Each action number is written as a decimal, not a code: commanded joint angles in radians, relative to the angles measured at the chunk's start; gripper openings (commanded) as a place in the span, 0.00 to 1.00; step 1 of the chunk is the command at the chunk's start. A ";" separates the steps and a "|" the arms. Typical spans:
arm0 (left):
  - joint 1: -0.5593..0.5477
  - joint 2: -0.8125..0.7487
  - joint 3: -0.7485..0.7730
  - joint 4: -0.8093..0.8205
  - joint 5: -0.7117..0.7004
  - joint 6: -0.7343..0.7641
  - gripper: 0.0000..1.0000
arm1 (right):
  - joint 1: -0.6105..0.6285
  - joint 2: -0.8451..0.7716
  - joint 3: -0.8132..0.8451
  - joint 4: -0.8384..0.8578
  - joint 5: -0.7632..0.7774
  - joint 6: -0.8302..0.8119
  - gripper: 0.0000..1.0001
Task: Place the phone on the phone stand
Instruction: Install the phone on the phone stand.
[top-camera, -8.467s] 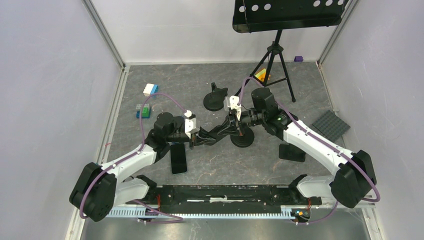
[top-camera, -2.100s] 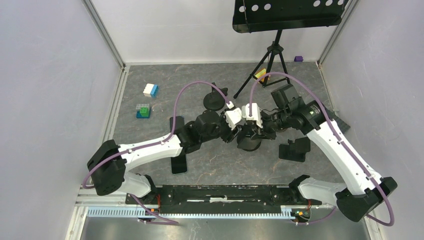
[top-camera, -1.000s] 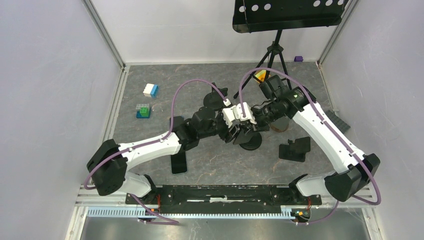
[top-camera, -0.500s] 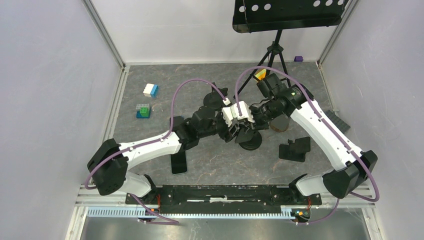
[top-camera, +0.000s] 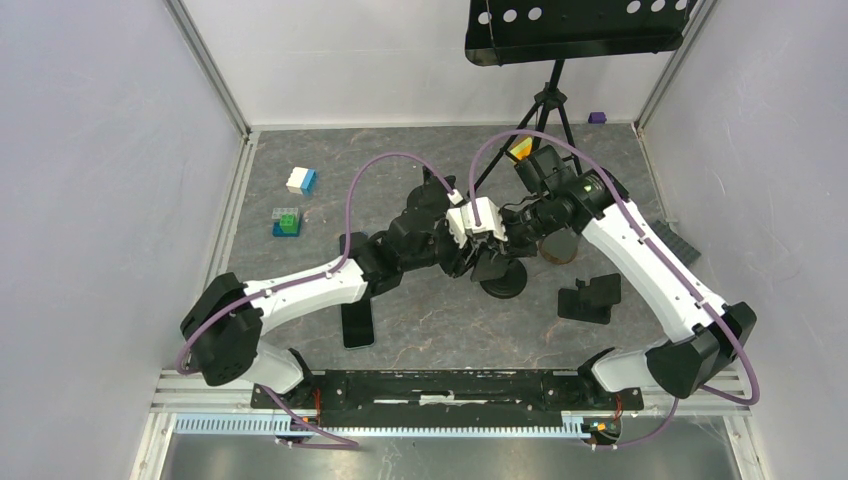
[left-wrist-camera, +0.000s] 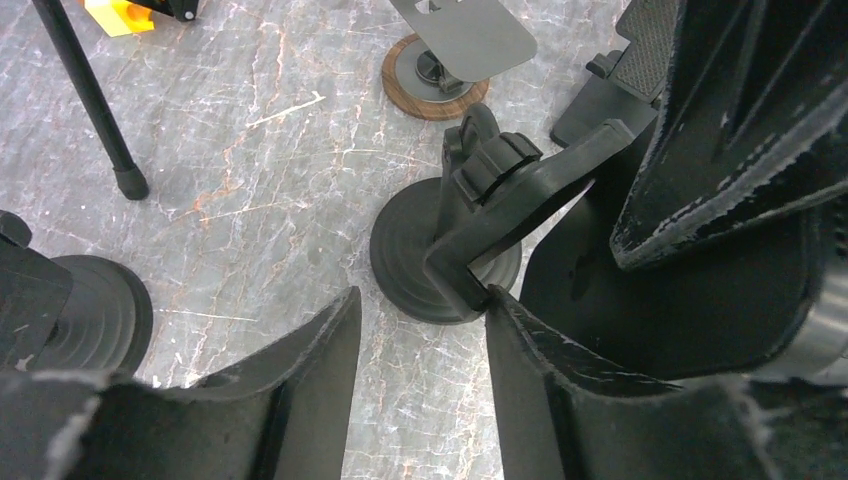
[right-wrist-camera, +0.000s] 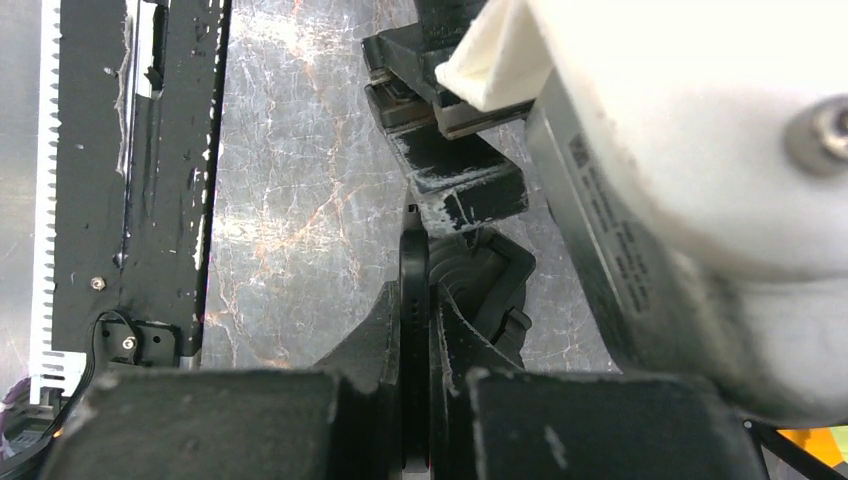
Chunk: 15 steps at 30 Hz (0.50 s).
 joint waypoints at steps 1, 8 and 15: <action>-0.007 0.013 0.057 0.018 0.057 -0.008 0.49 | 0.001 -0.021 0.003 0.046 0.007 0.052 0.00; -0.007 0.020 0.061 0.012 0.088 -0.012 0.26 | 0.001 -0.027 -0.009 0.064 0.037 0.083 0.00; -0.008 0.010 0.037 0.037 0.086 -0.014 0.02 | 0.000 -0.051 -0.039 0.117 0.077 0.169 0.00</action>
